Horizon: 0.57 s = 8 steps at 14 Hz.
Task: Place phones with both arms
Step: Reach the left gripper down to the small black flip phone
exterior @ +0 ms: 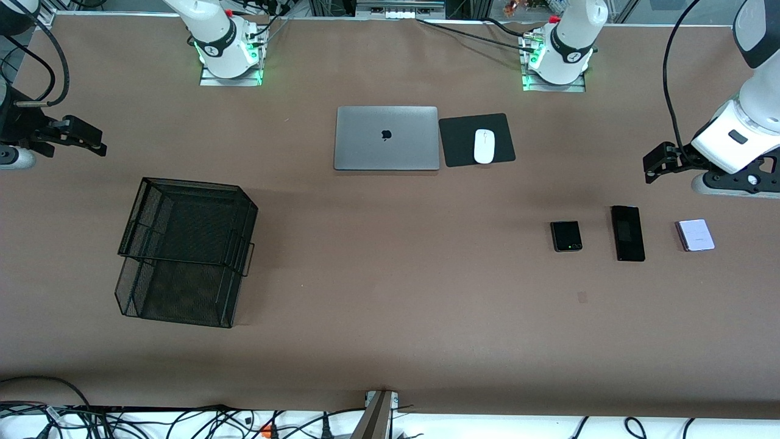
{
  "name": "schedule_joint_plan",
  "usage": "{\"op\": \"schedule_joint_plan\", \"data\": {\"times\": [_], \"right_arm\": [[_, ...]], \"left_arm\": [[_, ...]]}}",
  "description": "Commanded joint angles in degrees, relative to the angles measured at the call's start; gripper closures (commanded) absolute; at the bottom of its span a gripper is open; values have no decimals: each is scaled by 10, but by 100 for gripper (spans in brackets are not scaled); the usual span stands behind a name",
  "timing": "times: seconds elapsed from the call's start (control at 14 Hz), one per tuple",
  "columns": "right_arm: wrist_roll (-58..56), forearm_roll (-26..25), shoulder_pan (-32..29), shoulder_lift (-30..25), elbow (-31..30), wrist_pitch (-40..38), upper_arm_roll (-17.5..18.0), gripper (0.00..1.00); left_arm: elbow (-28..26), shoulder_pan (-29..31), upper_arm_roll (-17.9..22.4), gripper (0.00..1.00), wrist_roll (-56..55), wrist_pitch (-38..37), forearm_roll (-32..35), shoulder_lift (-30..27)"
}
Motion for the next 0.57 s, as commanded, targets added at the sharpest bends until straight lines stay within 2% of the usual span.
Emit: {"op": "schedule_joint_plan", "data": {"times": [0.0,0.36,0.5], "right_arm": [[-7,9,5,-8,-4,2,-6,0],[-7,8,5,-9,-4,1,-6,0],[-7,8,5,-9,-4,1,-6,0]], "left_arm": [[17,1,1,0,2,-14,-8,7],[16,3,1,0,2,-16,-14,7],[16,4,1,0,3,-43,-33,12]]}}
